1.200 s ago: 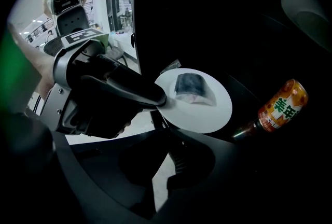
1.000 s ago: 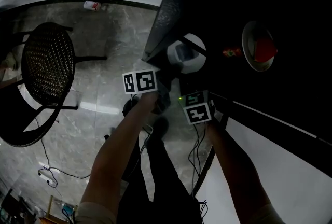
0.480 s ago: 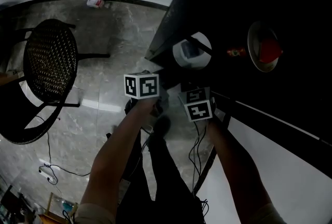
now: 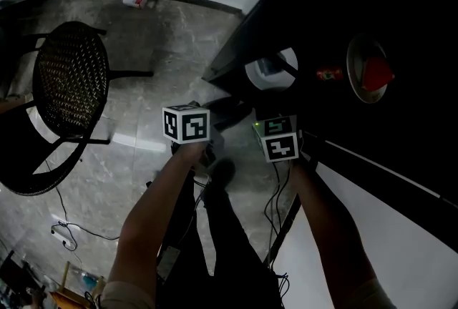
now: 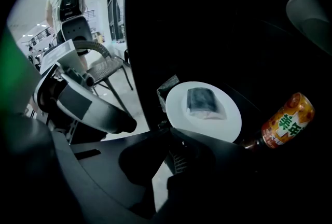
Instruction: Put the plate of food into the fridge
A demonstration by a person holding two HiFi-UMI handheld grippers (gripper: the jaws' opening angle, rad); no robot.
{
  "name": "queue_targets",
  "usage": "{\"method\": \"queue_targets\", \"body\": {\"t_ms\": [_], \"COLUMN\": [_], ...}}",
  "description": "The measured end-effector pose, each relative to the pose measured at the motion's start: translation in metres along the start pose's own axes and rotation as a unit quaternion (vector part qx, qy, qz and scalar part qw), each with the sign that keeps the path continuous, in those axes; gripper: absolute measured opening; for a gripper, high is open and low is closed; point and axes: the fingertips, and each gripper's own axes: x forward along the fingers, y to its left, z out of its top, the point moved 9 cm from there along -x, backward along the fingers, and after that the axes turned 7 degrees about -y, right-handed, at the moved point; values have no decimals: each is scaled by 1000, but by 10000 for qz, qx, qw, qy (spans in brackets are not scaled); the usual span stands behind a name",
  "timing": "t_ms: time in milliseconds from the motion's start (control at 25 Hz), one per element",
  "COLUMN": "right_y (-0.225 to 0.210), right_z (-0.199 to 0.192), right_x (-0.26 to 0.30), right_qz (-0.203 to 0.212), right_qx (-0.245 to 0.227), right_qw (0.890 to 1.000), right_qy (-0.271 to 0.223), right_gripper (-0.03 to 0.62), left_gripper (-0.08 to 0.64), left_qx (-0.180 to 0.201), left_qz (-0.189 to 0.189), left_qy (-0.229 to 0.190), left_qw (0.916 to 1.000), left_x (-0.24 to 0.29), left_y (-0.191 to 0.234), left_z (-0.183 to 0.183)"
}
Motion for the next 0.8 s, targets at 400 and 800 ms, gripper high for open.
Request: {"method": "queue_targets", "body": {"t_ms": [400,800], "right_y": [-18,-27], "right_z": [-4,2], "right_x": [8,15], "right_qz": [-158,-243], "right_qx": [170,482], "right_qw": [9996,9984], "right_qy": [137,156], "right_gripper": [21,21], "left_gripper": [230,230], "left_qx": [-5,182], "left_qz": [45,31], "left_qy": [111,187], "left_qw": [9999,9997], "left_x": [-17,-23], "left_y": [9,6], "left_z": [0,9]}}
